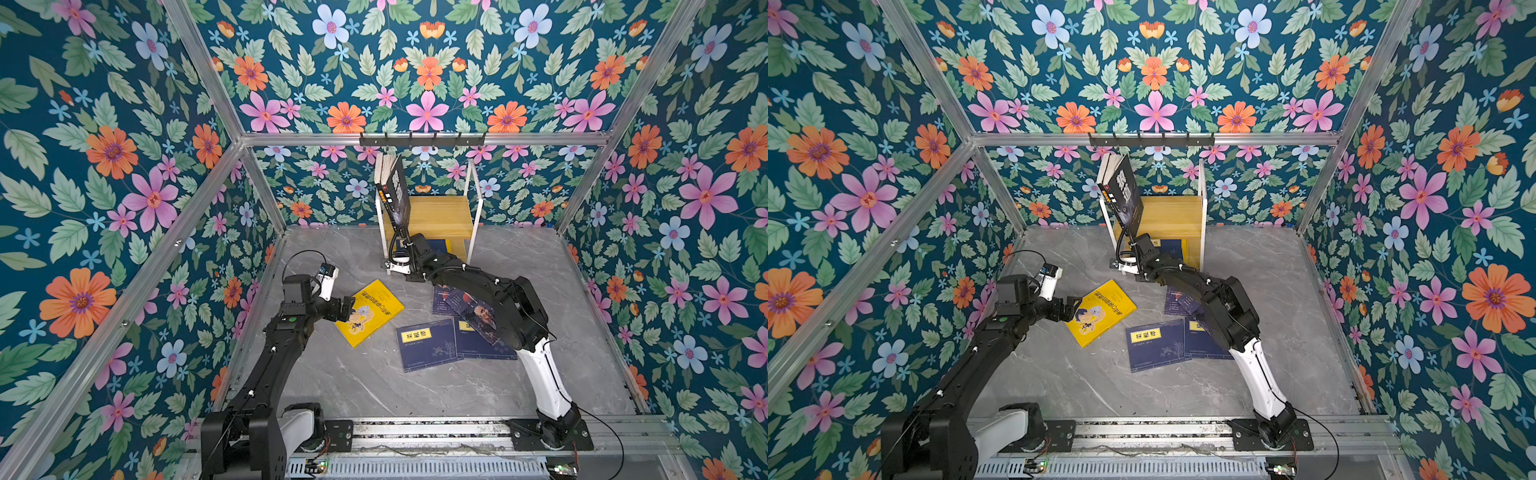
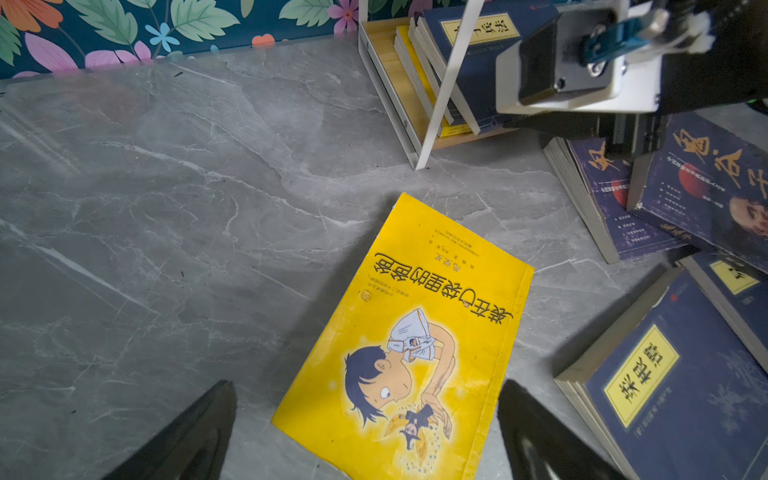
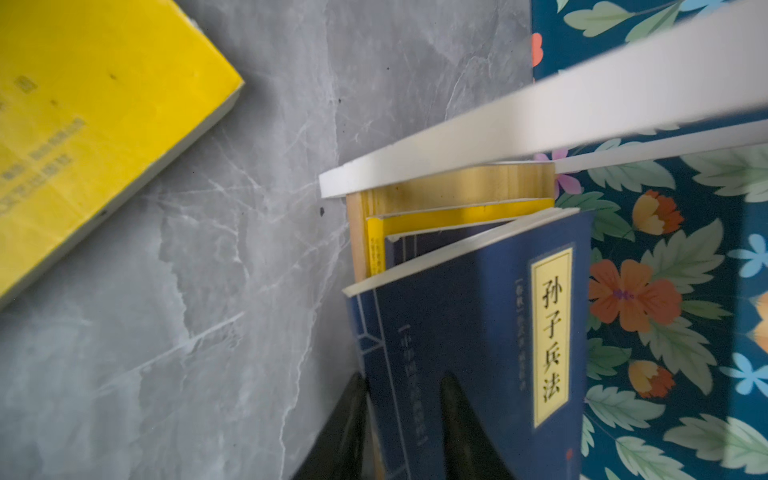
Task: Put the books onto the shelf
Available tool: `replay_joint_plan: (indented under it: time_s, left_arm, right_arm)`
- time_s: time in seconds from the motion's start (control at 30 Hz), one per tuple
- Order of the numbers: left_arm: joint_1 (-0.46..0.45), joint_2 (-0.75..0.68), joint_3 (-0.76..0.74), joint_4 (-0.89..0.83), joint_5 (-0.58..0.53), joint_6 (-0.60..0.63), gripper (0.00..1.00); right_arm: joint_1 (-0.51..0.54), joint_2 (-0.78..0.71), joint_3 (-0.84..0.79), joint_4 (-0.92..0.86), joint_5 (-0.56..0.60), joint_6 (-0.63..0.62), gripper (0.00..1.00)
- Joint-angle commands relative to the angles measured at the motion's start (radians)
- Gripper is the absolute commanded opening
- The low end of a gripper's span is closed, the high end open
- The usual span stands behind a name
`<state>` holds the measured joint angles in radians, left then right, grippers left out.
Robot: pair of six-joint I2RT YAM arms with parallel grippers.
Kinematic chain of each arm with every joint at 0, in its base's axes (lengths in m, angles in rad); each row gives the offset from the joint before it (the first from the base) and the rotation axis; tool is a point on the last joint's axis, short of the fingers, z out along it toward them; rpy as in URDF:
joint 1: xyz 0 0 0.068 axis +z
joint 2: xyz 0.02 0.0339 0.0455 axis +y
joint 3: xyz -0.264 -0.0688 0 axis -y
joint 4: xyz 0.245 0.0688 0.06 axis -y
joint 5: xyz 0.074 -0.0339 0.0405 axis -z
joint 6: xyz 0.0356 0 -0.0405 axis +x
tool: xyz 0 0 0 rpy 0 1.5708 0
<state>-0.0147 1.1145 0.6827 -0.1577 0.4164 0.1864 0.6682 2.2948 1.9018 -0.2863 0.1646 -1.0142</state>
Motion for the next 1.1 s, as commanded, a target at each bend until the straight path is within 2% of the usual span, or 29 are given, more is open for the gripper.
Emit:
replay_joint_plan:
  time_s: [0.0,0.6,0.7,0.8,1.07]
  left_arm:
    - [0.001,0.001,0.002,0.005,0.002,0.004,1.00]
    - [0.005,0.004,0.003,0.001,-0.002,0.003,1.00]
    - [0.005,0.005,0.002,0.003,-0.005,0.004,1.00]
    - [0.005,0.006,0.003,0.004,0.010,0.002,1.00]
    - [0.005,0.007,0.004,0.004,0.009,-0.001,1.00]
  right_arm:
    - [0.000,0.012,0.023,-0.004,-0.020,0.015,0.29]
    - [0.004,0.032,0.078,-0.025,-0.032,0.009,0.29]
    - [0.004,0.007,0.051,-0.023,-0.035,0.003,0.31]
    - [0.004,-0.005,0.030,-0.017,-0.038,-0.001,0.39]
    - [0.002,0.033,0.049,0.003,-0.027,0.009,0.40]
